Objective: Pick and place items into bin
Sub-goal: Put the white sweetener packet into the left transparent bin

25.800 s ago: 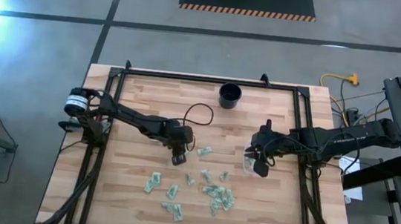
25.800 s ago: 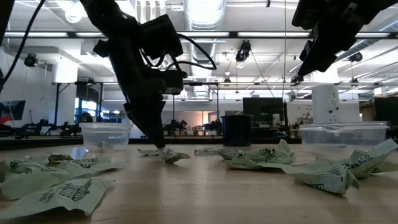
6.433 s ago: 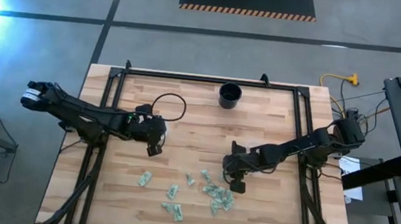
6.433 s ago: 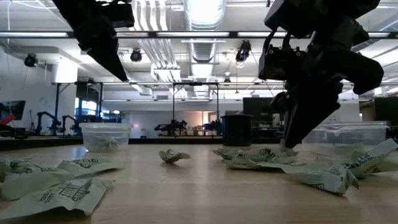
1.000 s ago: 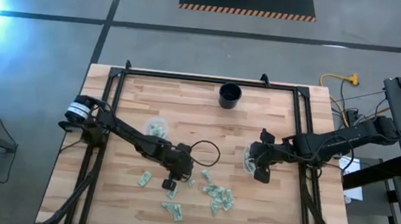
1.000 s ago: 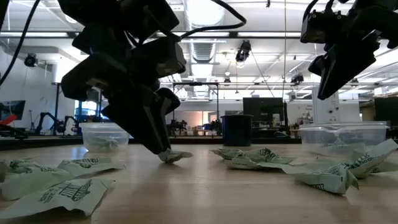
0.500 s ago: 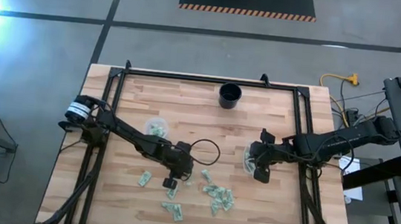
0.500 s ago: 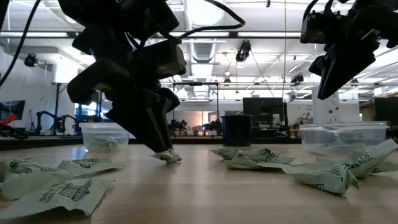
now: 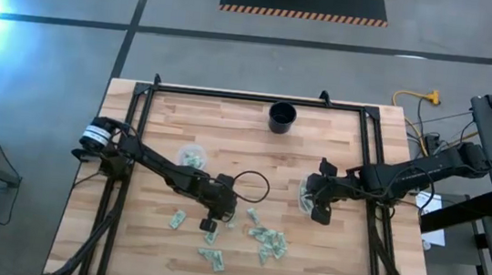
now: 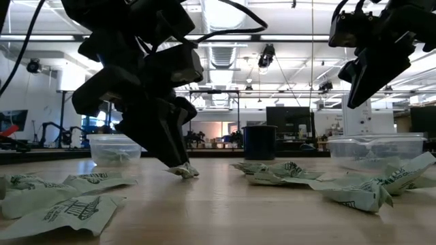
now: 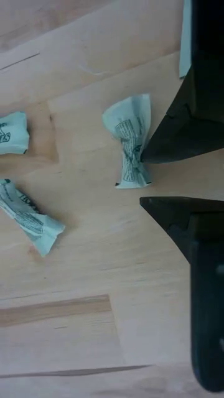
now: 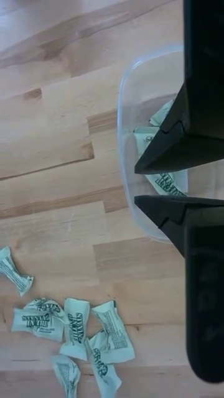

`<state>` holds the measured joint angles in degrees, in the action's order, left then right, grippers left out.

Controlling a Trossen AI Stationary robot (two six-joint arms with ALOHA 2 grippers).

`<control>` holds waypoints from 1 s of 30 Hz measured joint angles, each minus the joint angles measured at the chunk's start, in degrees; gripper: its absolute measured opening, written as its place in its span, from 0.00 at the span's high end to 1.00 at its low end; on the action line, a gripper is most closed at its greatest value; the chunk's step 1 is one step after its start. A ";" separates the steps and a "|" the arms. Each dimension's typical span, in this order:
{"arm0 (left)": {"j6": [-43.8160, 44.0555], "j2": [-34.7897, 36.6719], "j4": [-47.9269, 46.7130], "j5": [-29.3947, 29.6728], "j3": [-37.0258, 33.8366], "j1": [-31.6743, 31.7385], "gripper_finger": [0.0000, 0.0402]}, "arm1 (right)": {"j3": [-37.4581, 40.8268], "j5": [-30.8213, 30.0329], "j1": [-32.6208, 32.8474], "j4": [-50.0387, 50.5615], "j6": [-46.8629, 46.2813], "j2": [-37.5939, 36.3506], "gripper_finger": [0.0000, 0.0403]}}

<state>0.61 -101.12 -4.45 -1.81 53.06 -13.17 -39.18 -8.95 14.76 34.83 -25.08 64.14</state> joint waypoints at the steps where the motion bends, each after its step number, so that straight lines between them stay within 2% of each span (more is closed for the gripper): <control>1: -0.12 0.00 0.01 0.00 0.00 0.00 0.80 | 0.00 0.00 -0.01 -0.07 0.00 0.00 0.86; 25: -1.58 0.00 1.01 -1.05 -0.09 0.02 0.80 | 0.00 -0.02 -0.01 -0.79 0.02 0.00 0.86; 30: -1.17 -1.91 1.65 -2.20 0.04 0.04 0.80 | 0.00 -0.04 -0.02 -0.96 0.00 0.00 0.86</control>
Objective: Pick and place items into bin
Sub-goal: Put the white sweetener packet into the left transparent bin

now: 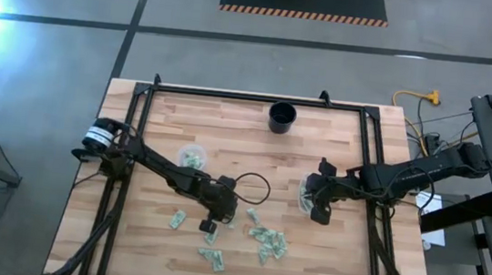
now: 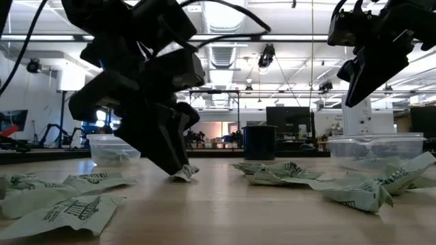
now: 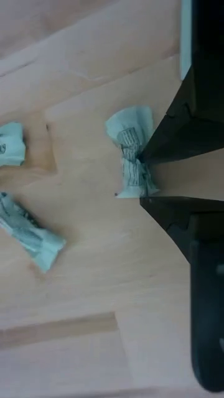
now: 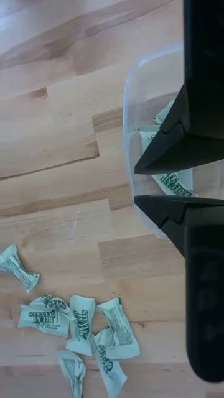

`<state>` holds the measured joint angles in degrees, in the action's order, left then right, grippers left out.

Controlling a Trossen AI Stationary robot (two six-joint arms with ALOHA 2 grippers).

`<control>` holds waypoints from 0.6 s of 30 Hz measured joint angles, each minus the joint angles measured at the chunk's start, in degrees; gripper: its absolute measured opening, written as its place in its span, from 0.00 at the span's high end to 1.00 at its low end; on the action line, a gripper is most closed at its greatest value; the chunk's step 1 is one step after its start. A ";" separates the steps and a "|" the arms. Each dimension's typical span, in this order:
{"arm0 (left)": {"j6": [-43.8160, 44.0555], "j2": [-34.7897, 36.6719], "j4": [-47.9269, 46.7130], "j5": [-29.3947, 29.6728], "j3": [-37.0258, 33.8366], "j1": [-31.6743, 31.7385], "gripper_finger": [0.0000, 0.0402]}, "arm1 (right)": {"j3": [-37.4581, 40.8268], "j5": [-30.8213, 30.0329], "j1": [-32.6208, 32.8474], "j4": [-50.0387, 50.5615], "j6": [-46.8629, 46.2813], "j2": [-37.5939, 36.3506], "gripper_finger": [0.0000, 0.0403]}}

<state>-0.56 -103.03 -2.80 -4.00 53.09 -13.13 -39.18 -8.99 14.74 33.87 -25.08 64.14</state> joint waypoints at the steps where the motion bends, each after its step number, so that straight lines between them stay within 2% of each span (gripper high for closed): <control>1: 0.18 -0.48 0.08 -0.23 0.32 0.00 0.80 | 0.00 0.00 0.00 -0.03 0.00 0.02 0.86; 11: 0.26 -1.06 0.29 0.06 1.28 0.00 0.81 | 0.09 0.02 0.00 -0.03 -0.98 0.02 0.86; 18: 0.27 -1.06 0.41 0.44 1.32 0.00 0.94 | 0.09 0.00 0.00 -0.01 -0.87 0.02 0.86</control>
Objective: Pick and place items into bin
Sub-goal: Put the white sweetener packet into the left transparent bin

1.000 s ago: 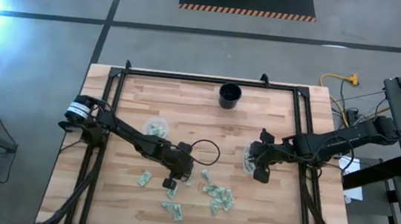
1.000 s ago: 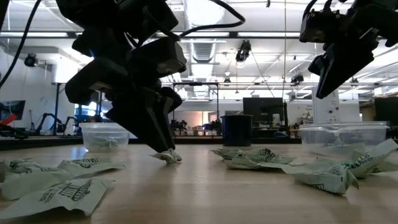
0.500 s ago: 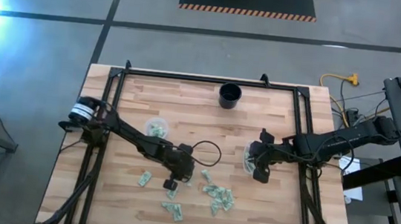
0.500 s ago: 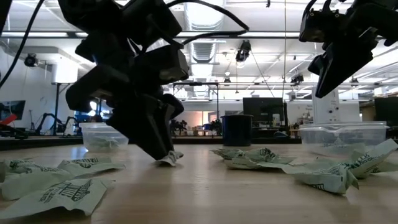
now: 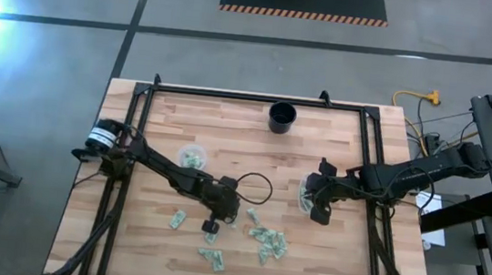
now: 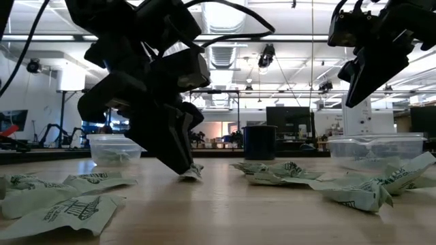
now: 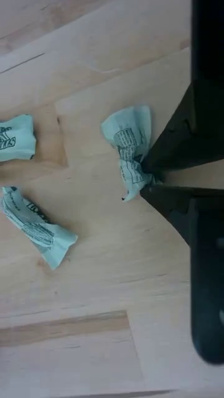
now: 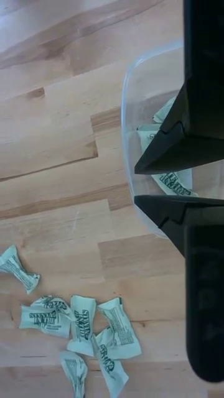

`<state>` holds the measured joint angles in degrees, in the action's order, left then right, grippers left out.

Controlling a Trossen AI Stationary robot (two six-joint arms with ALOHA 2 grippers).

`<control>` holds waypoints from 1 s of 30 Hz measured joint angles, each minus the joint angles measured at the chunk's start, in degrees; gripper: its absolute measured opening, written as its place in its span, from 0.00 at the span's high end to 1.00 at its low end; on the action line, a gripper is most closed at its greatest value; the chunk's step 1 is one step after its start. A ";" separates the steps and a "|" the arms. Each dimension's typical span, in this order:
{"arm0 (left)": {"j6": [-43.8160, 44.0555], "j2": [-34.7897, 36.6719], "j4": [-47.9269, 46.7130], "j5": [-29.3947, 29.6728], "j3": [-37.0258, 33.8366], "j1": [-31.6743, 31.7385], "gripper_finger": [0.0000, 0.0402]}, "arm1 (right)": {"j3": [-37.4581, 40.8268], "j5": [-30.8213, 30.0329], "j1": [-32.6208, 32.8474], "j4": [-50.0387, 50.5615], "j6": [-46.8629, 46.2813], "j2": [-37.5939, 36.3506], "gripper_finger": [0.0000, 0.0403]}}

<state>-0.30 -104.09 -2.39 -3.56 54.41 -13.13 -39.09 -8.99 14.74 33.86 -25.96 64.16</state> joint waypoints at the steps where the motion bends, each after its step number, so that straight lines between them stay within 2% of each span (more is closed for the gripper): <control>1: 0.00 0.09 0.01 -0.04 0.00 0.00 0.96 | 0.00 0.00 0.00 0.01 0.01 0.00 0.86; 9: 0.13 2.58 -0.43 1.06 0.26 0.02 1.00 | 0.00 0.00 0.01 0.02 0.33 0.00 0.86; 12: 0.11 5.18 -1.91 3.38 0.68 0.02 1.00 | 0.00 -0.02 0.00 0.00 0.43 0.00 0.86; 18: 0.10 12.52 -8.58 13.52 0.70 0.29 1.00 | 0.00 -0.02 0.00 -0.12 0.46 0.00 0.86; 26: 2.72 25.22 -27.74 27.09 0.49 2.49 1.00 | 0.00 -0.13 0.00 -0.56 0.46 0.00 0.86; 30: 5.71 30.69 -36.21 30.53 -1.04 4.36 1.00 | 0.00 -0.14 -0.02 -1.47 0.68 0.00 0.86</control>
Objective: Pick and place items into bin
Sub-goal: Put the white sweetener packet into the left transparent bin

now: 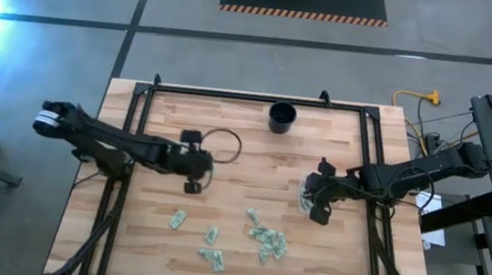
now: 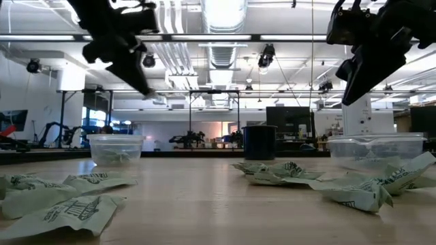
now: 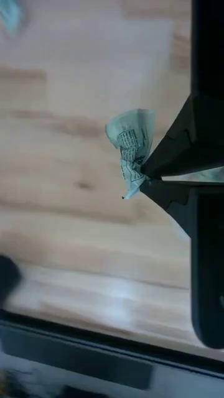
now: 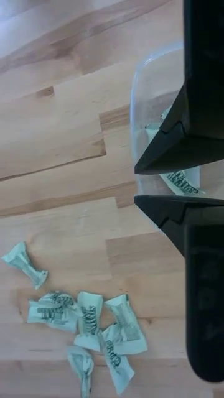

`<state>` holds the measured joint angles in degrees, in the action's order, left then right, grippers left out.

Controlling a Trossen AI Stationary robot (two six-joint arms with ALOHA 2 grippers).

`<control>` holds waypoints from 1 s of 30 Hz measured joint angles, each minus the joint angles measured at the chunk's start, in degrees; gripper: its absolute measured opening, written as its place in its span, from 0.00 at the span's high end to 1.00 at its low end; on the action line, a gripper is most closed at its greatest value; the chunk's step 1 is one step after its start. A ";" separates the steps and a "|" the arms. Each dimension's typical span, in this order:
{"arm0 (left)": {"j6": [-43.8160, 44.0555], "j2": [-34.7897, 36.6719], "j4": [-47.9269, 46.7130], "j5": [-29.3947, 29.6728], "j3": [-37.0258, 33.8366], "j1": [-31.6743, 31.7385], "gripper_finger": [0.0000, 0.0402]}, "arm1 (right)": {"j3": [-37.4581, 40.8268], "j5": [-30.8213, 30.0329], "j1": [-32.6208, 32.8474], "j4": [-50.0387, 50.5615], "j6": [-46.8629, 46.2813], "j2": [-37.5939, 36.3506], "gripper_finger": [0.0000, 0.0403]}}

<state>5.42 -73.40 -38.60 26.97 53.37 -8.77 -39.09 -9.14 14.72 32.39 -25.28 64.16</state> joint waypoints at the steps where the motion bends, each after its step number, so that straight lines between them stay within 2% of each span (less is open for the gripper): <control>1: 0.66 1.20 -1.83 0.50 -0.62 0.43 1.00 | 0.00 -0.01 0.00 -0.31 0.00 0.00 0.86; 8: 6.60 6.87 -4.14 2.21 -7.08 2.82 1.00 | 0.00 -0.01 0.00 -1.79 -0.02 0.00 0.86; 16: 13.23 8.23 -3.47 2.35 -13.98 3.23 1.00 | 0.00 -0.02 0.00 -6.07 -0.21 0.00 0.86; 30: 14.79 7.82 -0.14 5.88 -16.40 3.42 1.00 | 0.00 0.03 0.00 -14.86 -0.22 0.02 0.86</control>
<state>20.21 -65.58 -38.74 32.84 36.97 -5.35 -39.09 -9.10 14.72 17.53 -25.50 64.18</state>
